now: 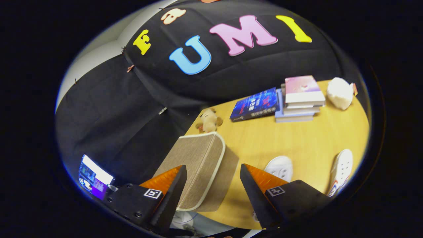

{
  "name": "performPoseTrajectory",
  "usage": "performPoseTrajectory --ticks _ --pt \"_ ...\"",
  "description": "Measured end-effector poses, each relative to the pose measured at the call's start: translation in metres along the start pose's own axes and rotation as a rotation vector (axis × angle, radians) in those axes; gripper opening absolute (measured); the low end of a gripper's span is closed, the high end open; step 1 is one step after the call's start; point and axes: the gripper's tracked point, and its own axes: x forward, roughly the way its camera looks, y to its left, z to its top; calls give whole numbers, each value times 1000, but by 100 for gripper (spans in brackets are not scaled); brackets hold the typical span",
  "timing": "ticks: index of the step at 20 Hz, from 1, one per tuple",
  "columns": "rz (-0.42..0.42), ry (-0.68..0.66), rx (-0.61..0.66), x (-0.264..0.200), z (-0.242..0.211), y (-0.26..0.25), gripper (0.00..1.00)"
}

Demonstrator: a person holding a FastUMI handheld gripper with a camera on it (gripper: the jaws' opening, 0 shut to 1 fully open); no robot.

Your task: Open the storage box then place both shoes into the box .Put the left shoe in first, then the right shoe, with the right side of both shoes facing outward in a uniform manner.

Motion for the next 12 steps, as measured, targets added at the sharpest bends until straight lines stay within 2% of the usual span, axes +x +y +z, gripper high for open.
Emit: performPoseTrajectory --ticks 3,7,12 --pt "110 138 73 17 -37 5 99" --pt "268 217 191 29 -60 18 98" --pt "356 254 352 51 -74 20 98"
